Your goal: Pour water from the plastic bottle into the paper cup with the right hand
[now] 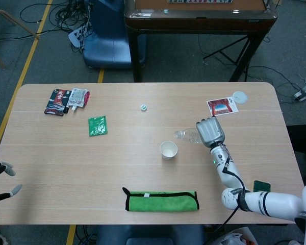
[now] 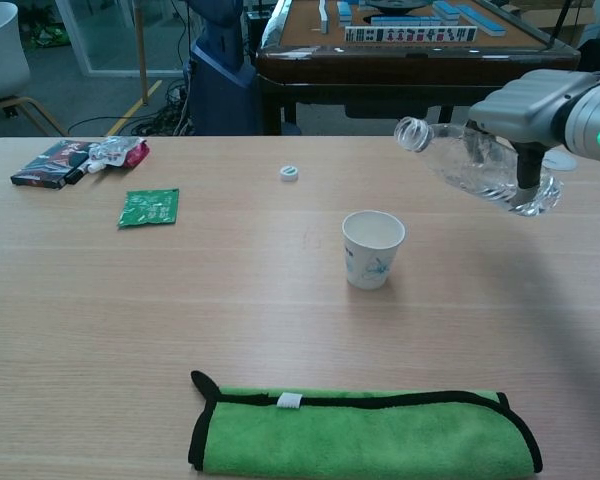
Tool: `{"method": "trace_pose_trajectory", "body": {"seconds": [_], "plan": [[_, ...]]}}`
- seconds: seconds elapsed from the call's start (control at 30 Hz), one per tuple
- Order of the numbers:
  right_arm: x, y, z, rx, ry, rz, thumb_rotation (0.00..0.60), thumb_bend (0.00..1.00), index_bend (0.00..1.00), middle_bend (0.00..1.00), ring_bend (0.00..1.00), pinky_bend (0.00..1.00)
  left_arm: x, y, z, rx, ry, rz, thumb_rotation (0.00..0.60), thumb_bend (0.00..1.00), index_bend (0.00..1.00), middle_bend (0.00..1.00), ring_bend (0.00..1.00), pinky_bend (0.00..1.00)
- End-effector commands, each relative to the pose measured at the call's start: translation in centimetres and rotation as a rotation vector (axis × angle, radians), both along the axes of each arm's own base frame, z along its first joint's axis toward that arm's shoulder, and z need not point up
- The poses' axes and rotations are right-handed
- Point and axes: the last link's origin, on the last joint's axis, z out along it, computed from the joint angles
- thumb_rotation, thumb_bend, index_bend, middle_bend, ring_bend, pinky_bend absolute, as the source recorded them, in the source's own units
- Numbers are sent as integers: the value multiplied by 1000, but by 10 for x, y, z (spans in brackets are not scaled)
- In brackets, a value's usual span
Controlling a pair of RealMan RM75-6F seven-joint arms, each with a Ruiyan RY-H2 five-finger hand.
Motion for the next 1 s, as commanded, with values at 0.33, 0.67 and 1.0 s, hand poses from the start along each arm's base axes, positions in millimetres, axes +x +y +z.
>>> {"method": "trace_pose_trajectory", "body": {"seconds": [0.33, 0.67, 1.0], "plan": [[10, 0, -6, 7, 91, 19, 600, 119, 553, 580, 456, 453, 0, 0, 2, 5, -4, 3, 600, 110, 534, 391, 365, 556], [10, -1, -9, -3, 189, 43, 600, 120, 553, 580, 456, 454, 0, 0, 2, 3, -2, 2, 600, 111, 535, 392, 365, 556], [10, 0, -14, -8, 258, 59, 600, 120, 553, 582, 456, 454, 0, 0, 2, 3, -6, 1, 600, 111, 535, 392, 365, 555]]}}
